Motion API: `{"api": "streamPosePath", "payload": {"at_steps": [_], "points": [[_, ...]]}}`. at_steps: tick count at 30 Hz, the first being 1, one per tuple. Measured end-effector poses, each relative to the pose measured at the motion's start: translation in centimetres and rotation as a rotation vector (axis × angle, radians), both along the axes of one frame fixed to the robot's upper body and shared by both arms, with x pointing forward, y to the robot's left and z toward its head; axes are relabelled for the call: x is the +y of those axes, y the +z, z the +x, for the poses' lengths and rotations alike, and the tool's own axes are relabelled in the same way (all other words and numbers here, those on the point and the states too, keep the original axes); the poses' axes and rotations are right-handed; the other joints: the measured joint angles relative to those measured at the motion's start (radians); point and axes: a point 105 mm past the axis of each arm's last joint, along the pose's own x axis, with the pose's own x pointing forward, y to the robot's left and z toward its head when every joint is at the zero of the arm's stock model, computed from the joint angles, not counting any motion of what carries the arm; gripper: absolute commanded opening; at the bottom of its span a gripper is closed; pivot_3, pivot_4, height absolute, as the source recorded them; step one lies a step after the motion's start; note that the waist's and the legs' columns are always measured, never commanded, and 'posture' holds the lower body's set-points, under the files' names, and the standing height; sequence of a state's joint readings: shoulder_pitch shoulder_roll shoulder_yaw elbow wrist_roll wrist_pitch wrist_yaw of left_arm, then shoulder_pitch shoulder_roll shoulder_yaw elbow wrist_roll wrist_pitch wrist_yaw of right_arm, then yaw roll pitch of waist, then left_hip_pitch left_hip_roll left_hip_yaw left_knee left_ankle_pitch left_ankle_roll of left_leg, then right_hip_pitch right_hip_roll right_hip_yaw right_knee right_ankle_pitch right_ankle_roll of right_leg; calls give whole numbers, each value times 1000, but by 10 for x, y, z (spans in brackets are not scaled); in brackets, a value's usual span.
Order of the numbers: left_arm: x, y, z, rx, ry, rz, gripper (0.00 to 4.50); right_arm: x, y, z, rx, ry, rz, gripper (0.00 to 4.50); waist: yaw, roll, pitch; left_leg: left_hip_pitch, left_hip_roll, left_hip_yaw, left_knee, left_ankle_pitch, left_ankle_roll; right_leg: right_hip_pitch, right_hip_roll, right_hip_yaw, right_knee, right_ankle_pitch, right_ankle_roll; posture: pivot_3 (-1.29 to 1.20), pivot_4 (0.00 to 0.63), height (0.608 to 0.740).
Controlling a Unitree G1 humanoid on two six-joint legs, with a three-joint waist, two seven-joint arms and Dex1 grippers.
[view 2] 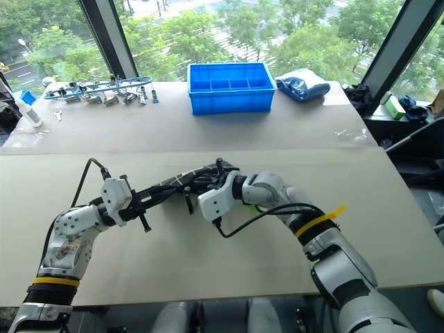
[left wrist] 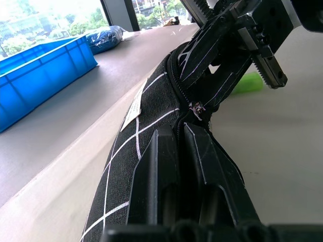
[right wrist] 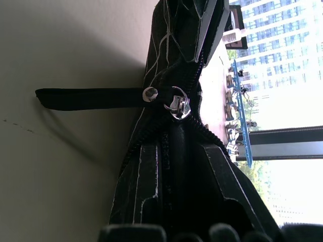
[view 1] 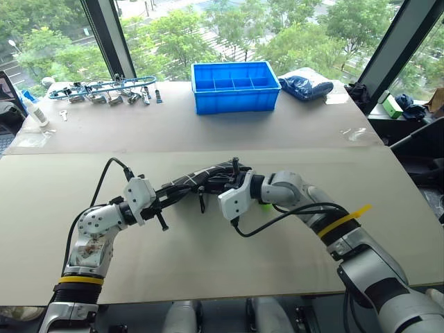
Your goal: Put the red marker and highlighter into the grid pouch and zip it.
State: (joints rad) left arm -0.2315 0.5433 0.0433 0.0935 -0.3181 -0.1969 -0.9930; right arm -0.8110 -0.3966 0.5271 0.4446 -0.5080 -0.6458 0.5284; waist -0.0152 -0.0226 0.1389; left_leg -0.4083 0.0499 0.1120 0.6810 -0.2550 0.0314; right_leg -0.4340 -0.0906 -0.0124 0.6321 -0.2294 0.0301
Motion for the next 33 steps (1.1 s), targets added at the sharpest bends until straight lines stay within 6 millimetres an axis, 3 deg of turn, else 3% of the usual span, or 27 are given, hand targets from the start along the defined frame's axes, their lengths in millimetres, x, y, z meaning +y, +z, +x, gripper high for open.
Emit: {"api": "streamPosePath", "payload": {"at_steps": [4, 6, 7, 8, 9, 13, 18, 21, 25, 28, 30, 33], "points": [[0, 1, 0, -2, 4, -6, 0, 2, 0, 1, 29, -4, 30, 518, 0, 0, 0, 0, 0, 0, 0, 0, 0, 0, 0, 0, 0, 0, 0, 0, 150, 740], [1, 1, 1, -5, 11, -12, 0, 4, 0, 2, 68, -8, 64, 1515, 0, 0, 0, 0, 0, 0, 0, 0, 0, 0, 0, 0, 0, 0, 0, 0, 150, 740], [1, 2, 1, -6, 13, -13, 0, 5, 0, 3, 81, -9, 74, 1727, 0, 0, 0, 0, 0, 0, 0, 0, 0, 0, 0, 0, 0, 0, 0, 0, 150, 740], [0, 1, 1, -5, 14, -17, 0, 9, 1, 1, 94, 1, 93, 2237, -1, 0, 0, 0, 0, 0, 0, 0, 0, 0, 0, 0, 0, 0, 0, 0, 150, 740], [0, 1, 1, -5, 14, -18, 0, 9, 1, 1, 96, 2, 95, 2335, -1, 0, 0, 0, 0, 0, 0, 0, 0, 0, 0, 0, 0, 0, 0, 0, 150, 740], [-1, 1, 1, -3, 13, -20, 0, 6, 6, 4, 87, -1, 84, 3738, 1, 0, 0, 0, 0, 0, 0, 0, 0, 0, 0, 0, 0, 0, 0, 0, 150, 740], [-1, 1, 1, -4, 15, -21, 0, -29, 41, 25, -21, -83, 52, 3738, 2, 0, 0, 0, 0, 0, 0, 0, 1, 1, 0, 0, 0, 0, 0, 0, 150, 740], [-1, 1, 1, -3, 13, -21, 0, -38, 51, 22, -33, -81, 50, 3738, -1, 0, 0, 1, 0, 0, -1, 0, 1, 0, 0, 0, 0, 0, 0, 0, 150, 740], [-3, 0, 1, -2, 8, -23, 0, -64, 62, 19, 52, -147, 39, 3738, 1, 0, 0, 0, 0, 0, 0, -2, 3, 1, -1, 0, 0, 0, 0, 0, 150, 740], [-3, 0, 1, 0, 12, -24, 0, -99, 79, 23, 234, -304, 166, 3738, 6, 0, 0, 2, 1, -1, 1, -4, 7, 4, -1, -1, -1, 0, 0, 0, 150, 740], [-3, 0, 1, -2, 12, -25, 0, -112, 76, 21, 353, -373, 232, 3738, 5, 0, 0, 4, 1, -1, 0, -4, 8, 6, -1, -1, -2, 0, 0, 0, 150, 740], [-2, -1, 0, 0, 15, -25, 0, -125, 50, 10, 613, -497, 318, 3738, 6, 0, 0, 4, 1, -2, 0, -5, 8, 7, -1, -2, -2, 0, 0, 0, 150, 740]]}}
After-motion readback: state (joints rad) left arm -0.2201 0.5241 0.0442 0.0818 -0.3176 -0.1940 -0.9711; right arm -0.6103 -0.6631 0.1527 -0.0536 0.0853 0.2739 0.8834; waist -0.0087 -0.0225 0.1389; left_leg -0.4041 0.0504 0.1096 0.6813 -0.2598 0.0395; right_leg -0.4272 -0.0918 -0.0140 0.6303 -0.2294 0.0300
